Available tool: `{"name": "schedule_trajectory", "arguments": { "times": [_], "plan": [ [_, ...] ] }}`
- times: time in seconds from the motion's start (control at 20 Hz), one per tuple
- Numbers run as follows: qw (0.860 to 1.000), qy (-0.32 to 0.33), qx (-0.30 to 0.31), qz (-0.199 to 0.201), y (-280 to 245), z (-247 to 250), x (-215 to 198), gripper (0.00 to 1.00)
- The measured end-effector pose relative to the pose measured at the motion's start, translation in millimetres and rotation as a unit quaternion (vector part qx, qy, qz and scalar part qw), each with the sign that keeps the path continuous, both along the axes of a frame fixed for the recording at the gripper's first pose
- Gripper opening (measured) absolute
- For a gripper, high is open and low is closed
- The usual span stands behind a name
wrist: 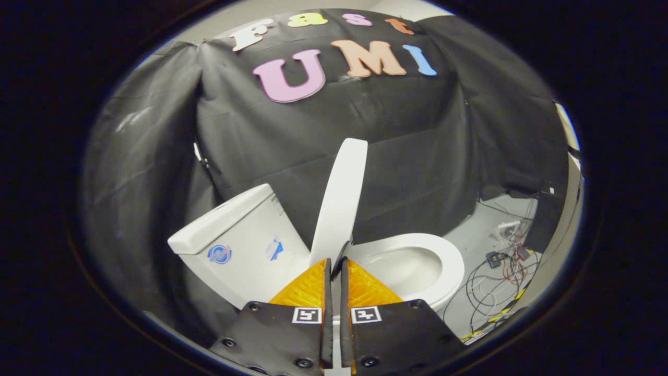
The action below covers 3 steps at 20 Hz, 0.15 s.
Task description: Open the toilet lid.
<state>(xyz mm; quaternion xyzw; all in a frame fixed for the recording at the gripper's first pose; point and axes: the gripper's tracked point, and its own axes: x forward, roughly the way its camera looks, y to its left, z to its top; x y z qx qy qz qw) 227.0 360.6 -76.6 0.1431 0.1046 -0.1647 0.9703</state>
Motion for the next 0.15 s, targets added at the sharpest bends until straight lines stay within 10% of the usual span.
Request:
{"name": "schedule_trajectory", "arguments": {
  "times": [0.15],
  "plan": [
    [1.000,-0.015,-0.005,0.027,22.5,13.6,11.2,0.07]
  ]
}}
